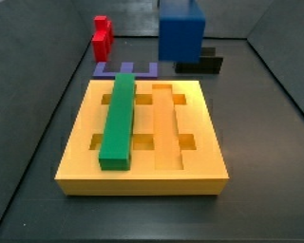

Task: Pick up the blue object. Move up. Move to above the board. Insert the blue object.
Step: Insert the blue object.

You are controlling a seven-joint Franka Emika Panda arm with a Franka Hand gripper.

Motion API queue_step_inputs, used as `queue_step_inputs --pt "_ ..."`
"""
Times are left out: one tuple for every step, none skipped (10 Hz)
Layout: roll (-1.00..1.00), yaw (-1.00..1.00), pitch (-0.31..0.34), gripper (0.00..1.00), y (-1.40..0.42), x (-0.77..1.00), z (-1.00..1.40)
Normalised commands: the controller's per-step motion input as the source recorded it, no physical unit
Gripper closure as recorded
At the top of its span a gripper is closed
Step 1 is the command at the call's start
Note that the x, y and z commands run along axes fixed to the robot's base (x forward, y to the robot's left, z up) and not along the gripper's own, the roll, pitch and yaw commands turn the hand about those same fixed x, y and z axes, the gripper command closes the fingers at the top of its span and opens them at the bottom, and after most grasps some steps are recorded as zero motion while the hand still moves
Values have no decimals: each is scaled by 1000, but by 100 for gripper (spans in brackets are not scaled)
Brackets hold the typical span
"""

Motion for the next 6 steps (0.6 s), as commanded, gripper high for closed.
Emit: queue_step_inputs --pt "87 51 -113 100 0 309 -903" --pt "77 26 -187 100 -14 263 -803" --pt "111 86 -193 100 0 163 -743" --pt "146 151 -213 100 -26 51 -686" --pt "177 171 -234 100 -77 0 -637" --pt "234 151 -230 100 -111 -9 -594"
